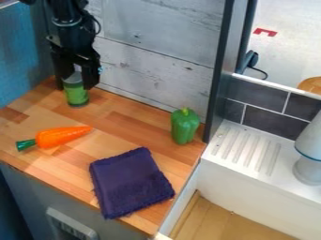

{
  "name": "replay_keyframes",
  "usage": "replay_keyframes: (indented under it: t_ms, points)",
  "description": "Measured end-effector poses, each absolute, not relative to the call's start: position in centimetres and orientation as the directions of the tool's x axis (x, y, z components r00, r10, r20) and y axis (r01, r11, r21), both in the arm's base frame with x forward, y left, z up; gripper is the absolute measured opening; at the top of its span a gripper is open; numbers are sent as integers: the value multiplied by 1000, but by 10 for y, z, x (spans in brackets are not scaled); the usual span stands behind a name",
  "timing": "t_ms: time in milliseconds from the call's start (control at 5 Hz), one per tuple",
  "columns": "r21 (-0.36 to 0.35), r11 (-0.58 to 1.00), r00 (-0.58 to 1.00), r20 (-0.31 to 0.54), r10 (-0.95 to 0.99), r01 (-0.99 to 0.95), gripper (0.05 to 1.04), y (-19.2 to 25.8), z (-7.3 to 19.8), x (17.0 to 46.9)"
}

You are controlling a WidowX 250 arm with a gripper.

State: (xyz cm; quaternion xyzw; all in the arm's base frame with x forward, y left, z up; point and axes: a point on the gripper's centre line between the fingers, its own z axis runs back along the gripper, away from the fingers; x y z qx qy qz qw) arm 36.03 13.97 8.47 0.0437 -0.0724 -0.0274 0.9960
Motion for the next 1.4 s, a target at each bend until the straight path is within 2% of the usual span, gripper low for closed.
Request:
replay_keyframes:
  t_ms: [400, 800, 1400]
  points:
    - [117, 993, 991, 131, -11, -4, 1003, 176, 85, 386]
    - [119, 992, 994, 107, 18, -31, 1003, 207, 67, 397]
    - [81, 996, 988, 149, -40, 28, 1003, 207, 58, 420]
